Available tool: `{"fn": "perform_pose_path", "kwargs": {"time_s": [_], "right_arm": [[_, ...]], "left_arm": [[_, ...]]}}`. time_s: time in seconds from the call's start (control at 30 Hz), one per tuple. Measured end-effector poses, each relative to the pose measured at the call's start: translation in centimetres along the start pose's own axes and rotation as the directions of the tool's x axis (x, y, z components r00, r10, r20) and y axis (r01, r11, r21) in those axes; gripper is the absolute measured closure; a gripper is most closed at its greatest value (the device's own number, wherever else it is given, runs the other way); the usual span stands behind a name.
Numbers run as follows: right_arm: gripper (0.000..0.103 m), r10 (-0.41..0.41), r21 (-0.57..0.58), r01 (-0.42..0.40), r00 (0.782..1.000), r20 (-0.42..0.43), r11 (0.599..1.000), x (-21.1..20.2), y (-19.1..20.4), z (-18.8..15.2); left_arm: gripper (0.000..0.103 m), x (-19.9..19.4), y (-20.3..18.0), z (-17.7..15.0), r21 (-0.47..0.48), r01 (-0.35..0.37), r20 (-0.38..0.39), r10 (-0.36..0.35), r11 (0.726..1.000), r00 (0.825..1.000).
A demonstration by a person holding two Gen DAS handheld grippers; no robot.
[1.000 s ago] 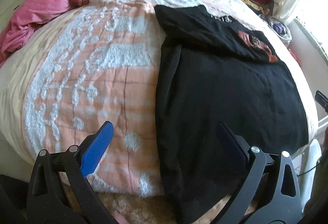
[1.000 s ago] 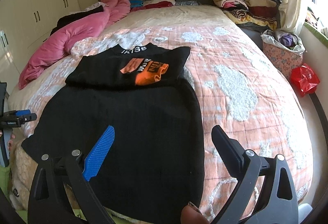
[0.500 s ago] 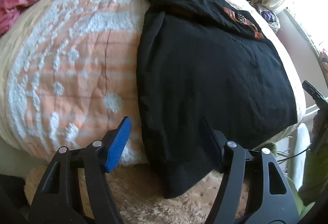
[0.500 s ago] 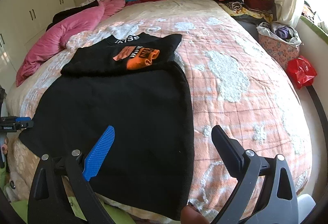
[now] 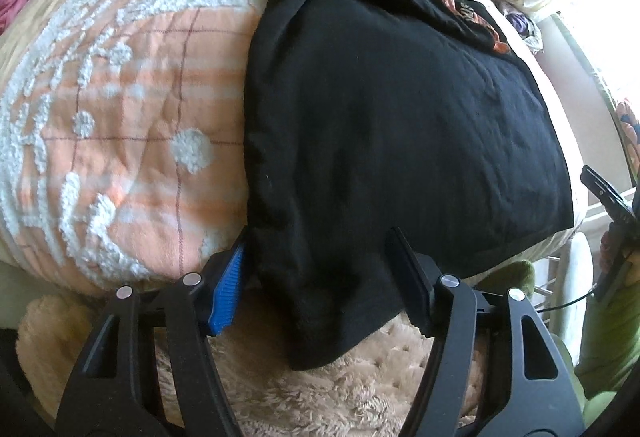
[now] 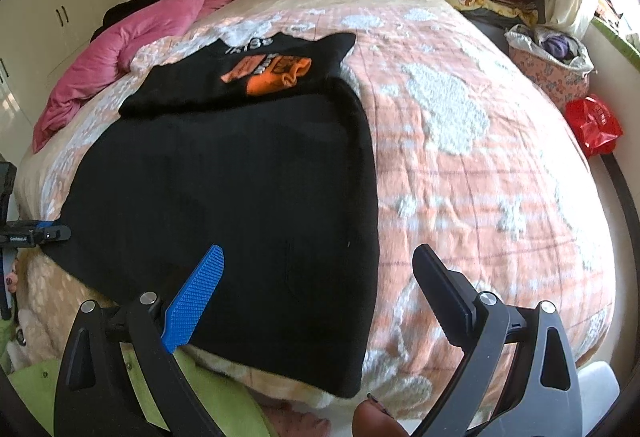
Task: Fold small clothes
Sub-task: 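Close the left tool on the hem while the right tool grasps the hem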
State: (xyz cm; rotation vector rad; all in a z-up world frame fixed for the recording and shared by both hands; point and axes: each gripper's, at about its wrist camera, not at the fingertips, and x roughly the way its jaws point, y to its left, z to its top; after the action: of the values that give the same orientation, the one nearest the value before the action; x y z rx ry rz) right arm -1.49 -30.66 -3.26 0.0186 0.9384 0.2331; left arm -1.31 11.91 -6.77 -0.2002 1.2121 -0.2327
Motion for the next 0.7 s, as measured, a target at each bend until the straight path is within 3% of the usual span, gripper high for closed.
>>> {"fn": "perform_pose_path", "kwargs": {"time_s": [0.07,0.13,0.23,0.37,0.47,0.63,0.67,0.7], "right_arm": [[0.008,0.011,0.003,-0.011,1.000,-0.022,1.000,0.1,-0.2,-0.5],[0.008,0.025,0.007,-0.024,0.998,-0.054,1.000,0.2,-0.6,-1.1],[0.008,0.036,0.012,-0.035,0.996,-0.086,0.999,0.3,-1.1,-1.7],[0.010,0.042,0.006,-0.042,0.993,-0.109,0.999,0.0,-1.4,-2.5],[0.023,0.059,-0.018,-0.062,0.988,-0.143,0.998,0.1,-1.1,-3.0],[0.049,0.006,-0.031,-0.014,0.972,-0.235,0.999,1.6,-1.3,-4.4],[0.059,0.003,-0.032,-0.010,0.971,-0.237,0.999,1.6,-1.2,-4.6],[0.077,0.009,-0.037,-0.019,0.972,-0.235,0.999,1.5,-1.1,-4.7]], "left_arm": [[0.046,0.0,-0.3,-0.2,0.009,-0.008,0.002,0.008,1.000,1.000],[0.062,0.1,-0.4,-0.3,0.007,-0.010,0.003,0.010,1.000,1.000],[0.079,0.4,-0.4,-0.4,0.000,-0.011,0.005,0.011,1.000,1.000],[0.090,-0.2,-0.5,-0.4,0.004,0.005,0.026,-0.005,1.000,1.000],[0.093,-0.6,0.0,-0.3,-0.010,0.024,0.034,-0.023,1.000,0.999],[0.092,-0.6,0.5,-0.7,-0.020,0.029,0.030,-0.029,0.999,0.999],[0.092,-0.6,0.6,-0.7,-0.023,0.030,0.029,-0.030,0.999,0.999],[0.092,-0.5,0.6,-0.8,-0.025,0.030,0.028,-0.030,0.999,0.999]]}}
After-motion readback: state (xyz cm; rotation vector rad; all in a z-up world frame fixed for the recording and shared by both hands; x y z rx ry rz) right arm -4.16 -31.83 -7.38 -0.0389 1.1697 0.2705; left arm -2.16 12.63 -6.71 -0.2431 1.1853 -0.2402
